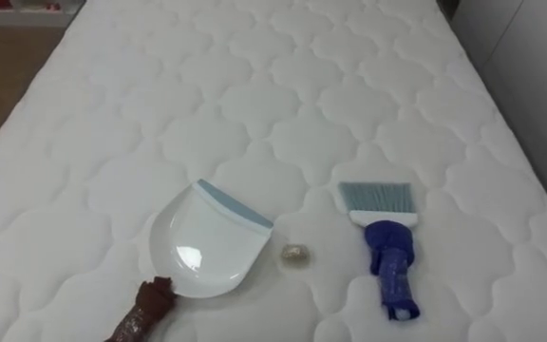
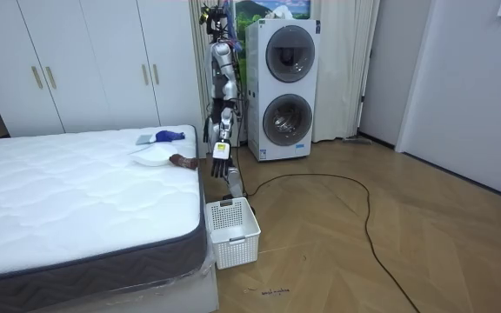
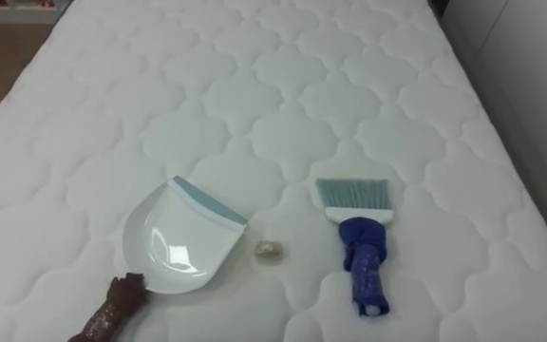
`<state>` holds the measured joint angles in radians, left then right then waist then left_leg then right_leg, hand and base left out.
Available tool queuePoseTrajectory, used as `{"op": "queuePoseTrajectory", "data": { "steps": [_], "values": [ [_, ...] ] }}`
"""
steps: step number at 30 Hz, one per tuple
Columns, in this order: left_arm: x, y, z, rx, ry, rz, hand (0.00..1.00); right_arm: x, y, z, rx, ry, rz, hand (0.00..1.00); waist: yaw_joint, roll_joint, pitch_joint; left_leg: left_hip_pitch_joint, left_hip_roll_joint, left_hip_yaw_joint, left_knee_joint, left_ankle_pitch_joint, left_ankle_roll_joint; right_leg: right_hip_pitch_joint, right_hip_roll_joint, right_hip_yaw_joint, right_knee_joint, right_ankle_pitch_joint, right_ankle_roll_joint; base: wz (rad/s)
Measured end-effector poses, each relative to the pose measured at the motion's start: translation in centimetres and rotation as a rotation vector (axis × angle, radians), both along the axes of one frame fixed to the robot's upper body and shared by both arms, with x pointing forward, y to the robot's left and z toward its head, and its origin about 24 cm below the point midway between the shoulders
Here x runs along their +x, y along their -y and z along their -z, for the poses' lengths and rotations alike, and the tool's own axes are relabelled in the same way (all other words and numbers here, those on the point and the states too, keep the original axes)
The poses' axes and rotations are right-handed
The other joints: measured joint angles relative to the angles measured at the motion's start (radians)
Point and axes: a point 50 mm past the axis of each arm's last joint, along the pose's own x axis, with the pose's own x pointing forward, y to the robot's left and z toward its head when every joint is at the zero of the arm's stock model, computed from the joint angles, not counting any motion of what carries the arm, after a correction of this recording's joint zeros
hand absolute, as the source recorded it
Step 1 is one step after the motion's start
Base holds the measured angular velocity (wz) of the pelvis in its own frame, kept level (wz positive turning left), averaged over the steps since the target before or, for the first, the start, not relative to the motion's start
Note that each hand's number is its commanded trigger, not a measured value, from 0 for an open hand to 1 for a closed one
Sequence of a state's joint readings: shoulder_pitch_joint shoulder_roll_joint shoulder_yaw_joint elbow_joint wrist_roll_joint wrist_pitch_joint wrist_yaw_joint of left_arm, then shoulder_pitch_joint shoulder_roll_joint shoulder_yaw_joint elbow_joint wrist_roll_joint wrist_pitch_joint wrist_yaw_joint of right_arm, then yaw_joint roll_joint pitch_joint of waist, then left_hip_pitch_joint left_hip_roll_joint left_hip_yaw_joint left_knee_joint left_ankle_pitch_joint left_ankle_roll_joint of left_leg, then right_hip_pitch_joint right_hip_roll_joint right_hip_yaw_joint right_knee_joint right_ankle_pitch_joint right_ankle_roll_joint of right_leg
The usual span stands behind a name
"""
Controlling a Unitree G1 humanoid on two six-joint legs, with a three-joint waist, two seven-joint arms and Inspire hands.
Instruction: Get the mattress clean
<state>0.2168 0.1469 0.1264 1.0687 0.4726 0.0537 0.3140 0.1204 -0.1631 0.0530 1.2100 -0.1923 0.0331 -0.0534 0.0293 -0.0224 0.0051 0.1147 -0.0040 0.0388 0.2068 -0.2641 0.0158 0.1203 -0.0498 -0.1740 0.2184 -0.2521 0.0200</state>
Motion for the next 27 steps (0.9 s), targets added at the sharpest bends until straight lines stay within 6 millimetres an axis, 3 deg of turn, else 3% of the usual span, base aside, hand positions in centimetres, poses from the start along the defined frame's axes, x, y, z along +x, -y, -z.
{"op": "queuePoseTrajectory", "data": {
  "steps": [2,6,11,15,21,27],
  "values": [
    [0.5,-0.3,-0.3,0.034,0.043,-0.013,0.00,0.1,0.0,0.0,0.005,0.013,0.014,0.00,-0.001,-0.002,0.0002,-0.002,0.000,-0.002,0.000,0.000,0.000,0.001,0.000,-0.001,0.000,0.000,0.000,0.03],
    [4.2,-0.7,-2.0,0.118,0.255,0.013,0.00,0.6,0.2,-0.2,0.015,0.053,0.049,0.00,0.003,-0.005,-0.0027,-0.034,-0.003,-0.013,0.017,0.001,0.001,-0.018,-0.002,-0.008,0.002,0.002,0.001,0.08],
    [6.7,-0.6,-3.5,0.157,0.427,0.042,0.00,1.1,0.7,-0.4,0.031,0.100,0.090,0.00,0.003,-0.005,-0.0068,-0.033,-0.004,-0.014,0.014,0.001,0.002,-0.018,-0.002,-0.008,-0.002,0.004,0.001,-0.01],
    [7.6,-0.1,-4.1,0.172,0.503,0.072,0.00,1.1,1.0,-0.5,0.049,0.121,0.115,0.00,0.003,-0.007,-0.0068,-0.030,-0.004,-0.018,0.013,0.001,0.002,0.005,0.000,-0.020,-0.036,0.016,0.002,0.06],
    [8.8,1.1,-4.2,0.129,0.549,0.136,0.00,1.8,0.3,-0.4,0.092,0.134,0.088,0.00,0.003,-0.021,0.0009,-0.037,-0.003,-0.017,0.015,0.001,0.002,-0.004,0.000,-0.022,-0.035,0.016,0.002,0.01],
    [10.1,1.6,-4.6,0.113,0.588,0.198,0.00,2.0,0.1,-0.5,0.099,0.150,0.070,0.00,0.003,-0.025,-0.0010,-0.052,-0.004,-0.017,0.015,0.002,0.002,-0.023,-0.001,-0.020,-0.034,0.019,0.003,-0.01]
  ]
}}
